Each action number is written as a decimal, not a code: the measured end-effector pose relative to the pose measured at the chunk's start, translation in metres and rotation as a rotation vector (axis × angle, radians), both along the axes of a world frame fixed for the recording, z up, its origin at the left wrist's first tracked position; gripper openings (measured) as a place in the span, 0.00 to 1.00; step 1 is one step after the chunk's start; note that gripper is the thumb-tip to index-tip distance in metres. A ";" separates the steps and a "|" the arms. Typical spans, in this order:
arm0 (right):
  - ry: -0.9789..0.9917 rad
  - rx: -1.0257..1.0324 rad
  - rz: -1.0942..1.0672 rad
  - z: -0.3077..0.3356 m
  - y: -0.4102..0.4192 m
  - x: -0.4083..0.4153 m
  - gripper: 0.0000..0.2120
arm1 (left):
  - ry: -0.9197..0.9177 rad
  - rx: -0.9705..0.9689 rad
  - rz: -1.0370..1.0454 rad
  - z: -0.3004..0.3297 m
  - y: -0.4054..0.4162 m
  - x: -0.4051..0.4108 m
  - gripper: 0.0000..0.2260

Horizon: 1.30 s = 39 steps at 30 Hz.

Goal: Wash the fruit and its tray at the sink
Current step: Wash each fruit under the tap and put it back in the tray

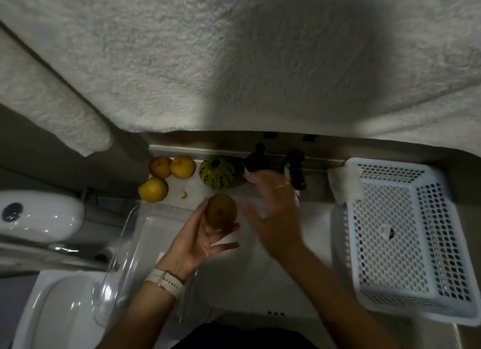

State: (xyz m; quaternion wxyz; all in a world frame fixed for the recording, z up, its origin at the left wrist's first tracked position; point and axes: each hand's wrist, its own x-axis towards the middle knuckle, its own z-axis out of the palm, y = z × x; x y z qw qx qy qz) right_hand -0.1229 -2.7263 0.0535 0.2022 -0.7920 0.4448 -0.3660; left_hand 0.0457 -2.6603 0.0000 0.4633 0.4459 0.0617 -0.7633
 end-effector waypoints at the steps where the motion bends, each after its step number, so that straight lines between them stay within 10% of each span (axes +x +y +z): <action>1: 0.085 0.069 0.129 -0.005 0.011 0.016 0.25 | -0.035 -0.007 -0.004 0.002 0.006 0.007 0.25; 11: 0.351 0.383 0.546 -0.050 0.032 0.100 0.35 | -0.448 0.101 -0.083 0.018 0.053 0.064 0.23; 23: 0.775 0.042 0.830 -0.092 0.024 0.127 0.36 | -1.606 -0.036 -0.146 0.003 0.009 0.169 0.05; 39: 0.791 0.034 0.849 -0.110 0.014 0.132 0.33 | -1.698 0.033 -0.598 -0.034 -0.035 0.162 0.33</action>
